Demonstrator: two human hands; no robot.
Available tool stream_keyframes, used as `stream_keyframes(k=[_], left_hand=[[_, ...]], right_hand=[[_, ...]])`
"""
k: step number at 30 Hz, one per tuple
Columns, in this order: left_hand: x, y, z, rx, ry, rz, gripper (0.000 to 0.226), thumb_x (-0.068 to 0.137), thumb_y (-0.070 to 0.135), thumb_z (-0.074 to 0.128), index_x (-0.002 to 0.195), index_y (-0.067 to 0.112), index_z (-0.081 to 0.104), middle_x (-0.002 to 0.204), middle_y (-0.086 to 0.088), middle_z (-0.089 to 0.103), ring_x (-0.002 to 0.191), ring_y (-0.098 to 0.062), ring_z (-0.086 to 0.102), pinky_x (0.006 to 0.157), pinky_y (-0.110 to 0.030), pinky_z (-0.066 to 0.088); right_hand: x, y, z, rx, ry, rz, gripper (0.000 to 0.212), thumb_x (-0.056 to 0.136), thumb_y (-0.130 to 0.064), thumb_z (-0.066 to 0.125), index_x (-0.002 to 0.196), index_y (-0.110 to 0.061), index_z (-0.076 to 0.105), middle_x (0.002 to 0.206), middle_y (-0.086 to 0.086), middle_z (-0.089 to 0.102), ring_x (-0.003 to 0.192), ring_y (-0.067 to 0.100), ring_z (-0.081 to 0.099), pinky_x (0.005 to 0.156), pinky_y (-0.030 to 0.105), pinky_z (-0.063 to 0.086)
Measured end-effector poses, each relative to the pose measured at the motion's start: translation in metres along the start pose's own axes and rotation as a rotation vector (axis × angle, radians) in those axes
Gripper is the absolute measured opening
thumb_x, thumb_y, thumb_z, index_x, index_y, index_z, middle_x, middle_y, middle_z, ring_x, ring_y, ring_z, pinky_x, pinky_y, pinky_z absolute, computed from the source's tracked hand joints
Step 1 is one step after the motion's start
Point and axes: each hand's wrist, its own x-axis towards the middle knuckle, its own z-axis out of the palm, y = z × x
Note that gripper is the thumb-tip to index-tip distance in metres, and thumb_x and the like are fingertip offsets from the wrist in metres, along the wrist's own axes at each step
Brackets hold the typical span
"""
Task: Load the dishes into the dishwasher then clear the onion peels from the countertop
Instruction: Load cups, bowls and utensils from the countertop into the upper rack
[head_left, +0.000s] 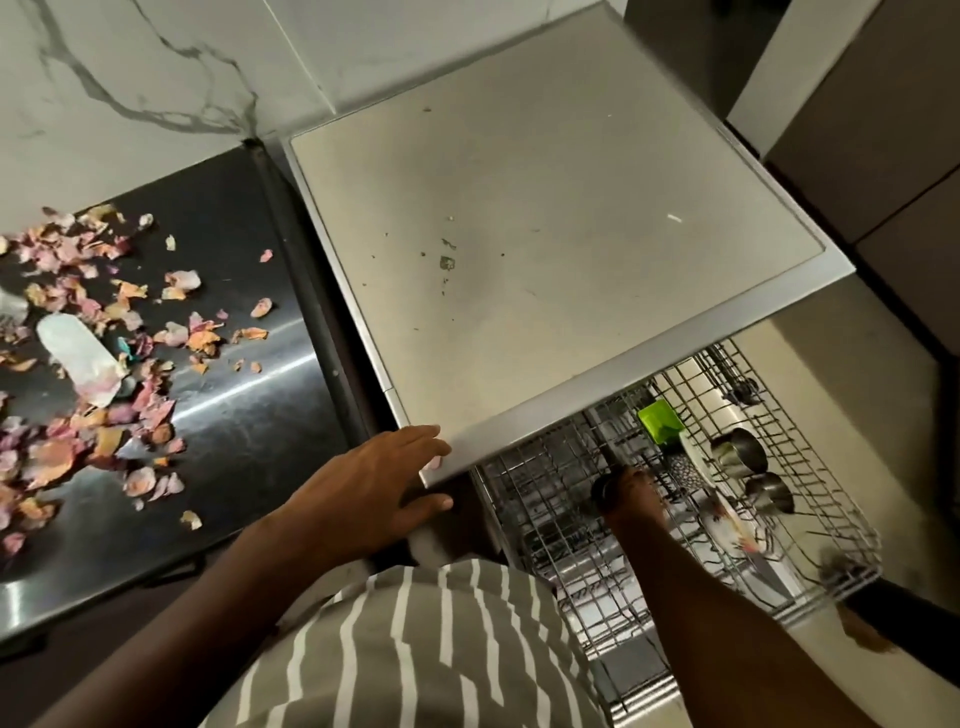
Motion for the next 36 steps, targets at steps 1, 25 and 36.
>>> stream_keyframes(k=[1,25,36], left_hand=[[0.0,0.0,0.0,-0.003,0.001,-0.004,0.063,0.094,0.068,0.057,0.15,0.045,0.039,0.165,0.019,0.031,0.149,-0.007,0.034,0.119,-0.034,0.036],[-0.019,-0.04,-0.023,-0.058,0.104,0.034,0.067,0.096,0.061,0.057,0.155,0.035,0.039,0.165,0.011,0.034,0.149,-0.014,0.037,0.121,-0.035,0.035],[-0.077,-0.11,-0.017,-0.194,0.307,-0.011,0.057,0.096,0.045,0.067,0.145,0.02,0.052,0.157,-0.004,0.045,0.142,-0.024,0.046,0.114,-0.042,0.043]], right_hand=[[0.006,0.002,0.004,0.008,0.013,-0.002,0.036,0.103,-0.031,0.05,0.131,-0.008,0.054,0.127,0.022,0.062,0.114,0.039,0.066,0.1,0.052,0.055],[-0.116,-0.075,-0.038,-0.152,0.263,-0.528,0.025,0.102,-0.035,0.056,0.124,-0.025,0.064,0.116,0.008,0.069,0.107,0.03,0.067,0.089,0.045,0.059],[-0.22,-0.212,-0.061,-0.447,-0.069,-1.018,0.019,0.096,-0.055,0.061,0.081,-0.043,0.062,0.08,-0.018,0.064,0.077,0.002,0.06,0.071,0.029,0.051]])
